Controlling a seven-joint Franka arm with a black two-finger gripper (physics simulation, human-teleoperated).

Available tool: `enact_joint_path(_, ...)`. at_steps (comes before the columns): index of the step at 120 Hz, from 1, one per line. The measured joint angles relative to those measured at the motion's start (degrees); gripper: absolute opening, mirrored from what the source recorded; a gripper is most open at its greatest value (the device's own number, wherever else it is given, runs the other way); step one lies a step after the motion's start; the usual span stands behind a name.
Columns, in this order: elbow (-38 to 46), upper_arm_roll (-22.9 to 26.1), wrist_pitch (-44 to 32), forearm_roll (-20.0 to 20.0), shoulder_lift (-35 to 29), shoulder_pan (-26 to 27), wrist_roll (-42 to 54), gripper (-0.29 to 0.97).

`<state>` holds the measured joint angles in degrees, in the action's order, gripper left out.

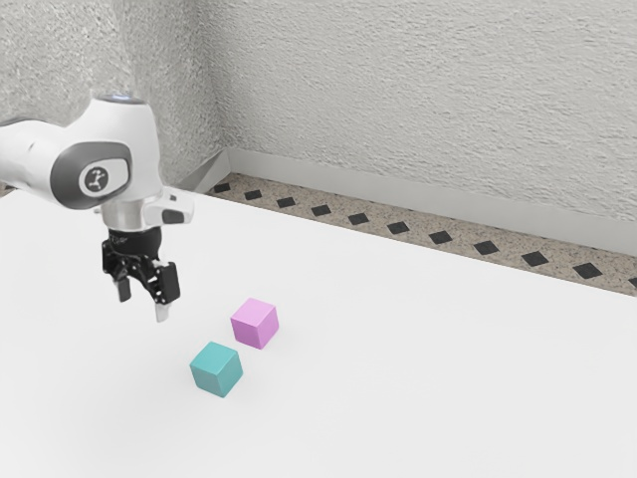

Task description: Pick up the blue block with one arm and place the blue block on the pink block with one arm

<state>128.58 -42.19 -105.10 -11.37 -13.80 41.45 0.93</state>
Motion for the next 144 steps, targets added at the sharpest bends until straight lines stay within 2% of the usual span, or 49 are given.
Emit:
enact_joint_path(20, 1.62, 0.00, -2.77, 0.75, 2.53, -0.14, -0.91, 0.68)
enact_joint_path(35, 1.40, 0.00, -5.83, 3.97, 8.25, 0.04, -1.45, 0.68)
enact_joint_path(78, 1.06, 0.08, -12.63, 11.83, 17.89, 0.53, -2.34, 0.68)
enact_joint_path(96, 0.11, 0.25, -14.07, 14.37, 20.73, 3.08, -2.54, 0.68)
enact_joint_path(144, -4.95, 0.54, -15.54, 20.34, 30.47, 2.86, -1.78, 0.68)
